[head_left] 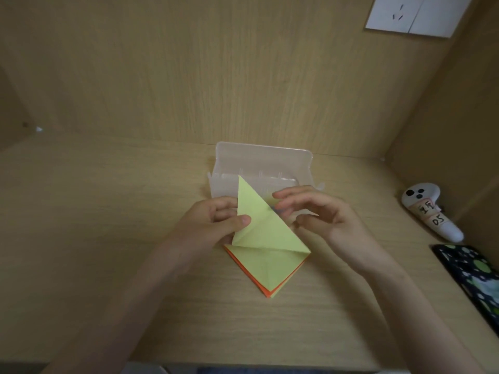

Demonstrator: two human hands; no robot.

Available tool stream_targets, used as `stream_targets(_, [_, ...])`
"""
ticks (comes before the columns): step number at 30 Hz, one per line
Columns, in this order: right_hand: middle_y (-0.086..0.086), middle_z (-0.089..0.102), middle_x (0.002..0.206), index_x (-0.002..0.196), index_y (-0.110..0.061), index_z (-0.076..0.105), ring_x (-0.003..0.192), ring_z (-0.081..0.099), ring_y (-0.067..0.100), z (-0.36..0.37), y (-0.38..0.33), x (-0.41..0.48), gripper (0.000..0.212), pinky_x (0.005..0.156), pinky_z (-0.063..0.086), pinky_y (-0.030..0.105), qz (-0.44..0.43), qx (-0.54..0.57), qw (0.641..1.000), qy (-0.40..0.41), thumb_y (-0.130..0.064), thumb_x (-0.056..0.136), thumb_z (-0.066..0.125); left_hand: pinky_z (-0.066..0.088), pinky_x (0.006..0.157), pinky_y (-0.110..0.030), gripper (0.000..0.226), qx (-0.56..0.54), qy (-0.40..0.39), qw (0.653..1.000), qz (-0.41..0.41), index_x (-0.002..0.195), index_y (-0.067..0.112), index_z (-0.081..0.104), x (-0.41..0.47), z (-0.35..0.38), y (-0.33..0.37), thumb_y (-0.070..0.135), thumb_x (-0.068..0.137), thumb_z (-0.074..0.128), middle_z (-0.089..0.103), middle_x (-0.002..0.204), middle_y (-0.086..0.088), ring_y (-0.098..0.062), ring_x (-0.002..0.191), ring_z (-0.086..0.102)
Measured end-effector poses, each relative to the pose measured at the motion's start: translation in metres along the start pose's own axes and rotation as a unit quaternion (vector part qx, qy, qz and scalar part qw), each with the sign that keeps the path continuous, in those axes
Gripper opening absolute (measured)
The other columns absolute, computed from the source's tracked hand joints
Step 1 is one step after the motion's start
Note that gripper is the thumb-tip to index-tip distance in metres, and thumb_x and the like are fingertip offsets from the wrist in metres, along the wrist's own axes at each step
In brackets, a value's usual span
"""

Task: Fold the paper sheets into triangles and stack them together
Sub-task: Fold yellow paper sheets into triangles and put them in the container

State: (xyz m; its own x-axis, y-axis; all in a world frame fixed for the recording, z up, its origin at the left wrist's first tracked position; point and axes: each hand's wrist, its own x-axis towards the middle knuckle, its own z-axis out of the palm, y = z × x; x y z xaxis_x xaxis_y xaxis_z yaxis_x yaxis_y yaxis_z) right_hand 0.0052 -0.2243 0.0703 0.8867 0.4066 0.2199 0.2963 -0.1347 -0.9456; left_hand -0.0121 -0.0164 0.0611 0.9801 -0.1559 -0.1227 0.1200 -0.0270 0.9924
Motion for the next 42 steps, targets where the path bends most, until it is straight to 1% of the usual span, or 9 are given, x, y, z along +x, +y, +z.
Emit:
stream_targets(3, [-0.002,0.058,0.120,0.091,-0.019,0.075,0.108,0.058,0.014,-0.002,0.005,0.003,0.024,0.084,0.048,0.026,-0.022,-0.080,0.995,-0.049,-0.004,0.076,0.063,0.053,0.063,-0.018,0.019,0.023,-0.018,1.000,-0.003,0.104,0.012,0.066,0.001,0.000,-0.002,0.007,0.087,0.060,0.074,0.093,-0.006,-0.012,0.080,0.068])
stream_targets(7, [0.002,0.065,0.107,0.083,-0.011,0.074,0.095,0.062,0.012,0.005,0.009,0.006,0.011,0.084,0.048,0.028,-0.008,-0.047,0.998,-0.039,-0.010,0.071,0.074,0.055,0.057,-0.021,0.015,0.010,-0.022,1.000,-0.009,0.096,0.013,0.066,0.000,0.003,-0.003,0.004,0.085,0.061,0.074,0.076,0.002,-0.009,0.068,0.068])
stream_targets(11, [0.005,0.068,0.075,0.078,-0.002,0.070,0.071,0.060,0.011,0.012,0.009,0.006,0.011,0.069,0.047,0.020,0.020,0.011,1.000,0.005,-0.012,0.073,0.072,0.055,0.058,-0.021,0.018,0.010,-0.022,1.000,0.003,0.099,0.011,0.066,-0.002,0.004,-0.001,0.008,0.082,0.065,0.074,0.082,-0.006,-0.013,0.072,0.071])
stream_targets(14, [0.005,0.067,0.065,0.079,-0.001,0.069,0.062,0.060,0.011,0.016,0.010,0.008,0.006,0.062,0.050,0.018,0.049,0.041,0.998,0.028,-0.006,0.076,0.070,0.056,0.059,-0.021,0.017,-0.006,-0.018,1.000,0.009,0.094,0.013,0.066,-0.003,0.005,0.002,0.004,0.080,0.066,0.075,0.079,-0.006,-0.015,0.075,0.072])
stream_targets(18, [0.009,0.066,0.066,0.083,-0.003,0.062,0.056,0.062,0.016,0.018,0.009,0.010,0.014,0.057,0.052,0.024,0.062,0.097,0.992,0.050,-0.001,0.073,0.071,0.057,0.059,-0.021,0.015,-0.026,-0.022,0.999,0.012,0.093,0.012,0.065,-0.005,0.007,0.003,0.001,0.088,0.057,0.075,0.079,-0.006,-0.018,0.076,0.073])
stream_targets(22, [0.007,0.063,0.064,0.088,-0.004,0.059,0.053,0.060,0.016,0.018,0.007,0.011,0.019,0.054,0.052,0.024,0.066,0.100,0.991,0.054,0.004,0.074,0.070,0.059,0.060,-0.025,0.020,-0.061,-0.027,0.998,0.001,0.097,0.008,0.066,-0.008,0.009,0.006,0.016,0.095,0.047,0.074,0.082,-0.013,-0.022,0.076,0.073])
stream_targets(27, [0.004,0.064,0.062,0.087,-0.005,0.060,0.052,0.059,0.014,0.020,0.005,0.011,0.018,0.055,0.051,0.021,0.074,0.095,0.992,0.048,0.003,0.074,0.070,0.056,0.056,-0.022,0.017,-0.023,-0.021,0.999,0.007,0.098,0.009,0.067,-0.009,0.008,0.007,0.016,0.084,0.061,0.075,0.080,-0.009,-0.020,0.075,0.073])
stream_targets(33, [0.011,0.064,0.065,0.085,0.000,0.067,0.057,0.058,0.016,0.021,0.004,0.008,0.009,0.056,0.051,0.021,0.103,0.111,0.987,0.045,-0.008,0.082,0.064,0.054,0.053,-0.019,0.008,-0.011,-0.011,1.000,0.010,0.091,0.010,0.067,-0.010,0.011,0.004,0.009,0.086,0.060,0.075,0.073,-0.004,-0.015,0.069,0.072])
stream_targets(42, [0.020,0.062,0.071,0.085,0.006,0.067,0.055,0.053,0.016,0.019,0.000,0.007,0.012,0.053,0.047,0.019,0.092,0.074,0.991,0.066,-0.005,0.080,0.067,0.058,0.071,-0.024,0.019,-0.015,0.082,0.995,0.059,0.095,0.024,0.069,-0.007,0.013,0.006,0.018,0.077,0.071,0.076,0.083,0.004,-0.010,0.081,0.072])
